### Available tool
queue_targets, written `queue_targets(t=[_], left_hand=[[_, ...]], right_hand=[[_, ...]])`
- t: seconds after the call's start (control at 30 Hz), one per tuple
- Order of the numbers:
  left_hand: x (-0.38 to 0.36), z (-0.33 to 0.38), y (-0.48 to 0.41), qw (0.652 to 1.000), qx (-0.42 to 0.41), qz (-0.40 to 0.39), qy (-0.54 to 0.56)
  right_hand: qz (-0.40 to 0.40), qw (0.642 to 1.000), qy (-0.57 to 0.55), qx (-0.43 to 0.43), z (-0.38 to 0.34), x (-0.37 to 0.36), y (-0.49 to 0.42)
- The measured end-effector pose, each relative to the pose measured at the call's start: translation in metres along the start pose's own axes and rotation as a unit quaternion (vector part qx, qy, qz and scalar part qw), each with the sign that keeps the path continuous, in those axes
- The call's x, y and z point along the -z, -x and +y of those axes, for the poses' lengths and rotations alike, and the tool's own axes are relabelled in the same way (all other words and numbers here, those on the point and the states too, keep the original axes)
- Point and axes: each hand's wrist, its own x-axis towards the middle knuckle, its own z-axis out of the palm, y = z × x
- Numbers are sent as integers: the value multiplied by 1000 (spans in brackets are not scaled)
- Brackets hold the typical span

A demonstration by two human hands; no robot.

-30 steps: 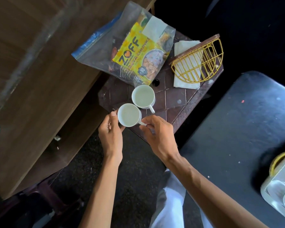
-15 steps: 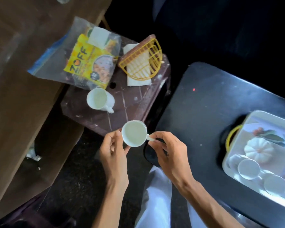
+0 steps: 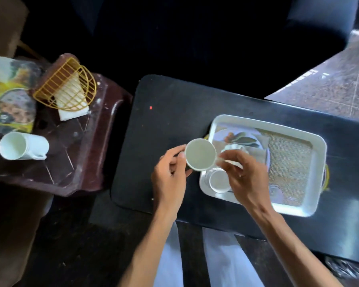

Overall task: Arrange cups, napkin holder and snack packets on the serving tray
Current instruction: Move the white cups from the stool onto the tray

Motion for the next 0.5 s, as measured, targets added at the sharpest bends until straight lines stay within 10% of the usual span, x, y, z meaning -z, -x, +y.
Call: queue_targets(t=[0.5], left_hand=[[-85,-34,-30,983,29,-31,-180]], right_hand=[[5,999,26,-35,95,45,-21]])
